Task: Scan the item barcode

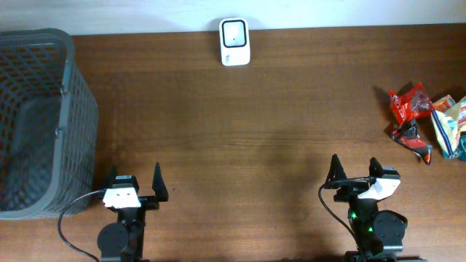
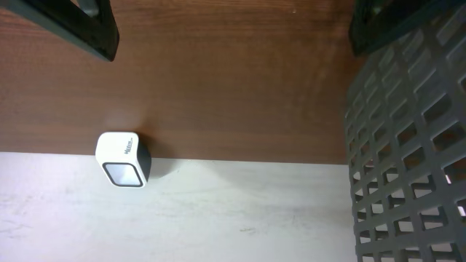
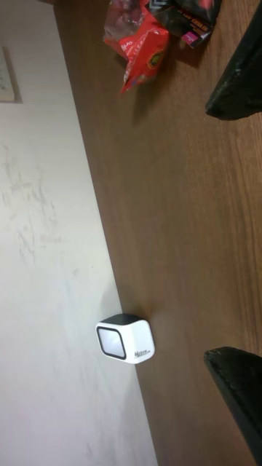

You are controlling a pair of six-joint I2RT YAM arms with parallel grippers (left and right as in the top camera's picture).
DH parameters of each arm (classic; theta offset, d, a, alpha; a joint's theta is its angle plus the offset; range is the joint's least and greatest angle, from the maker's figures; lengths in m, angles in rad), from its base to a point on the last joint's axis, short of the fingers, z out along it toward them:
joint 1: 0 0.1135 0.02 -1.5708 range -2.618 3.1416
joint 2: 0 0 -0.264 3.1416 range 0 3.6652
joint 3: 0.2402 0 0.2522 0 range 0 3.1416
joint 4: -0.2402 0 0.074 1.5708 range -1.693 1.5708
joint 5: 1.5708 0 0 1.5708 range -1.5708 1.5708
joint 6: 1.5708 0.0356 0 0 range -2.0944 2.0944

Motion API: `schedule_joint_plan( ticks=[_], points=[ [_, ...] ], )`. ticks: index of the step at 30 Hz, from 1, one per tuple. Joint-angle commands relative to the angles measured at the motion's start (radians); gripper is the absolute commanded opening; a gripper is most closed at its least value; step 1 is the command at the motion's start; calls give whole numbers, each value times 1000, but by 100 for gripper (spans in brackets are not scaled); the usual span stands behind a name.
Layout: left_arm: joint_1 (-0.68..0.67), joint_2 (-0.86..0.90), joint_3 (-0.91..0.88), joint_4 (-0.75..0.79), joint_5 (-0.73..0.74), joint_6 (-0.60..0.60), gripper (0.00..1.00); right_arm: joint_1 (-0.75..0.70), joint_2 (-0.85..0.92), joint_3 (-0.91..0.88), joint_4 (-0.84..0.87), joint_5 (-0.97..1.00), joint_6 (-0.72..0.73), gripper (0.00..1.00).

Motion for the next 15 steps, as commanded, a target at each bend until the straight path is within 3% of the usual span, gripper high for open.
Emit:
schedule_joint_plan(
  ticks=[1,15],
  points=[
    [5,-7,-2,-8,-14,0,99,6,-7,-9,-2,13,-2,98],
    [5,-7,-2,-5,-3,43,99,6,-7,-9,-2,13,-2,98]
  ],
)
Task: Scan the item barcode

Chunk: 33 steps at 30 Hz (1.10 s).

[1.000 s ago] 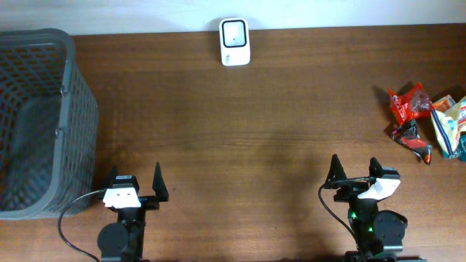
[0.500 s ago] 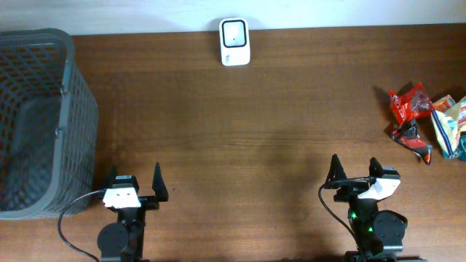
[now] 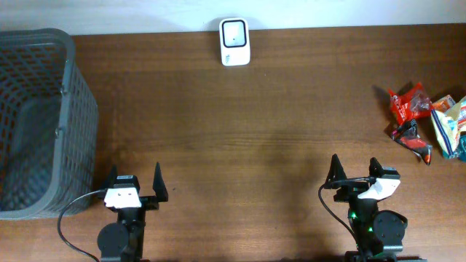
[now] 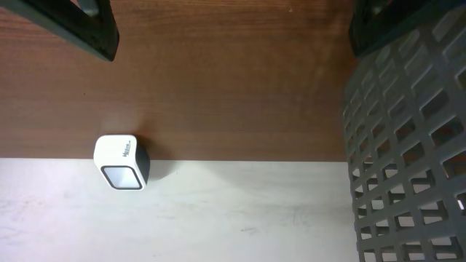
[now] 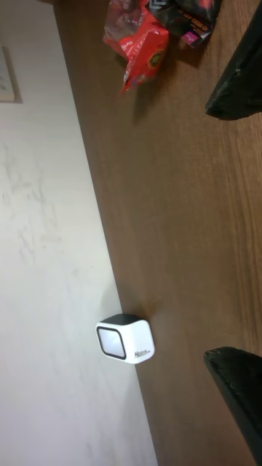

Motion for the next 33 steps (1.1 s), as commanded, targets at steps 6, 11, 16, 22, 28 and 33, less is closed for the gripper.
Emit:
schedule_joint_plan(
  ticks=[6,11,16,22,28,33],
  points=[
    [5,-7,-2,-6,-4,16,99,6,-7,-9,-2,13,-2,98],
    [5,-7,-2,-6,-4,16,99,6,-7,-9,-2,13,-2,98],
    [5,-7,-2,-6,-4,16,99,6,-7,-9,-2,13,-2,98],
    [5,-7,-2,-6,-4,16,99,6,-7,-9,-1,13,-2,98],
    [5,-7,-2,-6,-4,16,99,6,-7,-9,-4,20,-177,98],
    [4,-7,-2,-6,-4,16,99,6,-7,-9,-5,25,-288,99]
  ],
)
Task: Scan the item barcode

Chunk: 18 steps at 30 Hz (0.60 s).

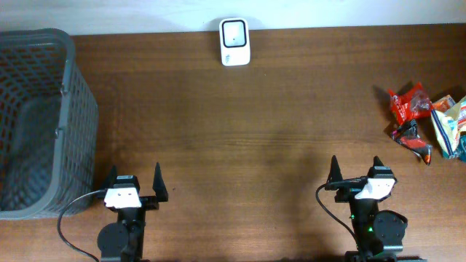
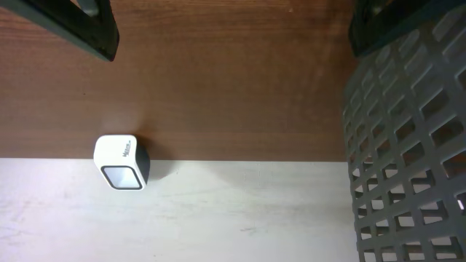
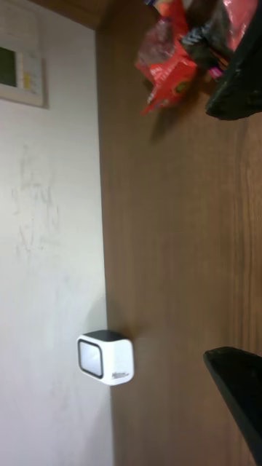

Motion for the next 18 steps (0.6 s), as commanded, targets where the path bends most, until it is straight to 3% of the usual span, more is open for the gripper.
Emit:
schedule_joint_plan(
  ticks=[1,18],
  points=[
    [5,-7,-2,-6,-4,16,99,6,-7,-9,-4,12,-78,98],
    [5,-7,-2,-6,-4,16,99,6,-7,-9,-3,9,-71,98]
  ],
)
